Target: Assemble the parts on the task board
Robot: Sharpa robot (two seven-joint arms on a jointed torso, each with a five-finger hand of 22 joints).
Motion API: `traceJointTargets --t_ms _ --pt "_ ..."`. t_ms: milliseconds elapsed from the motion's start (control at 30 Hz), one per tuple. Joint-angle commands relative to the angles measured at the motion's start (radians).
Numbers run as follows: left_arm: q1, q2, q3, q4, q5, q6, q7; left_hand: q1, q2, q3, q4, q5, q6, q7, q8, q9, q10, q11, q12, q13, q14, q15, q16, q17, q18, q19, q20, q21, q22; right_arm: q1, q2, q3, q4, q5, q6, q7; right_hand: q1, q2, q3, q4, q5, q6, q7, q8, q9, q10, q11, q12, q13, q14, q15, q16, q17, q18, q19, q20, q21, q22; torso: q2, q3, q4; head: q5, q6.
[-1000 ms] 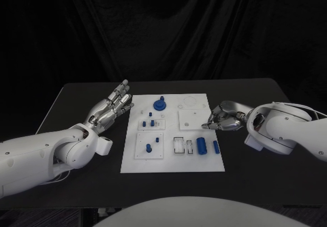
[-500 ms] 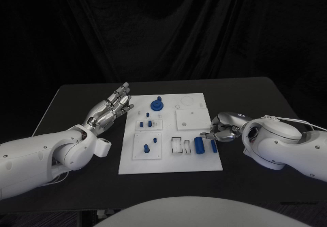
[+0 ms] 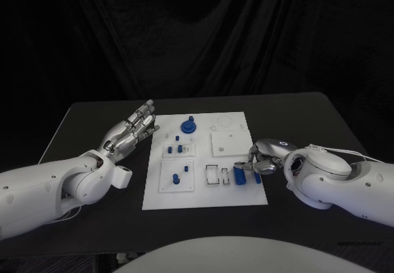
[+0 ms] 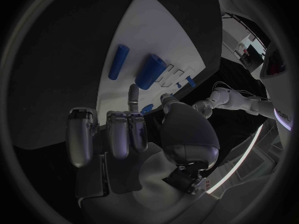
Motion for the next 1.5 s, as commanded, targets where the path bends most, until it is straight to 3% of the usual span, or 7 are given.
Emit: traceJointTargets --t_ms 33,367,833,1000,1333,1433,1500 --pt "-0.002 0.004 0.001 -0.004 0.018 0.028 0.131 0.011 0.001 0.009 -0.002 0.008 0.0 0.009 -0.002 0.001 0.001 0.01 0.0 0.001 0.001 0.007 -0.004 -0.001 0.017 0.0 -0.008 0.0 0.001 -0.007 0.009 0.0 -0.006 -0.016 -0.009 -0.034 -0.007 0.002 -0.005 -0.002 -0.007 0.01 0.0 0.0 0.003 0.108 -0.007 0.003 0.263 0.104 -0.01 0.002 0.263 -0.012 0.076 -0.008 0.004 0.239 0.0 -0.0008 0.0 0.001 0.0" --pt "-0.006 0.008 0.001 -0.01 0.023 0.047 0.119 0.023 0.0 0.019 -0.002 0.017 0.003 0.023 -0.002 0.002 0.004 0.03 0.001 0.002 0.001 0.017 -0.004 -0.001 0.017 0.002 -0.005 0.001 0.004 -0.025 0.03 0.0 -0.025 -0.006 0.078 -0.076 0.014 -0.006 -0.005 -0.006 -0.01 0.016 -0.002 -0.001 0.011 0.108 -0.01 0.003 0.263 0.104 -0.013 0.002 0.261 -0.008 0.07 -0.011 -0.009 0.234 0.0 -0.0008 0.0002 0.003 0.0" --pt "-0.015 0.016 0.001 -0.021 0.024 0.07 0.105 0.028 0.0 0.024 -0.002 0.019 0.006 0.032 -0.001 0.002 0.007 0.046 0.002 0.003 0.001 0.025 -0.004 -0.001 0.017 0.004 -0.001 0.002 0.006 -0.044 0.058 0.0 -0.045 -0.025 0.11 -0.072 0.042 -0.007 -0.001 -0.007 0.012 0.018 -0.004 -0.005 0.02 0.108 -0.011 0.003 0.263 0.102 -0.015 -0.001 0.253 -0.006 0.067 -0.012 -0.016 0.231 0.0 -0.0005 0.0005 0.005 0.0" --pt "-0.021 0.017 0.001 -0.023 0.024 0.074 0.098 0.032 0.0 0.027 -0.003 0.022 0.01 0.042 0.0 0.003 0.007 0.052 0.002 0.003 0.001 0.028 -0.004 -0.001 0.017 0.004 0.0 0.003 0.007 -0.046 0.067 0.0 -0.045 -0.024 0.093 -0.046 0.09 -0.012 0.004 -0.013 0.097 0.025 -0.009 -0.002 0.043 0.108 -0.016 0.003 0.263 0.103 -0.018 0.001 0.259 -0.007 0.069 -0.016 -0.01 0.233 -0.001 -0.0004 0.0003 0.008 0.0" --pt "-0.031 0.02 0.001 -0.027 0.024 0.079 0.094 0.036 0.0 0.031 -0.003 0.027 0.016 0.055 0.001 0.004 0.008 0.057 0.002 0.003 0.001 0.03 -0.004 -0.001 0.017 0.005 0.001 0.004 0.008 -0.046 0.079 0.001 -0.055 0.003 0.108 -0.034 0.188 -0.03 0.043 -0.054 0.367 -0.014 -0.005 -0.017 0.085 0.108 -0.014 0.003 0.263 0.101 -0.018 -0.004 0.248 -0.005 0.064 -0.017 -0.018 0.23 0.0 -0.001 0.0003 0.009 0.0" --pt "-0.033 0.02 0.001 -0.028 0.024 0.08 0.094 0.036 0.0 0.032 -0.003 0.027 0.017 0.056 0.001 0.004 0.008 0.057 0.002 0.003 0.001 0.03 -0.004 -0.001 0.017 0.005 0.001 0.004 0.008 -0.046 0.082 0.001 -0.06 0.006 0.111 -0.032 0.207 -0.035 0.058 -0.069 0.415 -0.024 -0.004 -0.021 0.093 0.108 -0.013 0.003 0.263 0.101 -0.017 -0.005 0.246 -0.005 0.063 -0.016 -0.019 0.229 0.0 -0.001 0.0005 0.01 0.0" --pt "-0.034 0.02 0.001 -0.028 0.024 0.081 0.092 0.037 0.0 0.032 -0.003 0.027 0.017 0.06 0.001 0.004 0.009 0.059 0.002 0.003 0.001 0.031 -0.004 -0.001 0.017 0.005 0.002 0.004 0.008 -0.047 0.083 0.001 -0.061 0.007 0.109 -0.029 0.242 -0.042 0.092 -0.097 0.544 -0.039 -0.003 -0.019 0.106 0.108 -0.012 0.003 0.263 0.1 -0.017 -0.005 0.245 -0.005 0.063 -0.016 -0.019 0.229 0.0 -0.0008 0.0005 0.011 0.0"
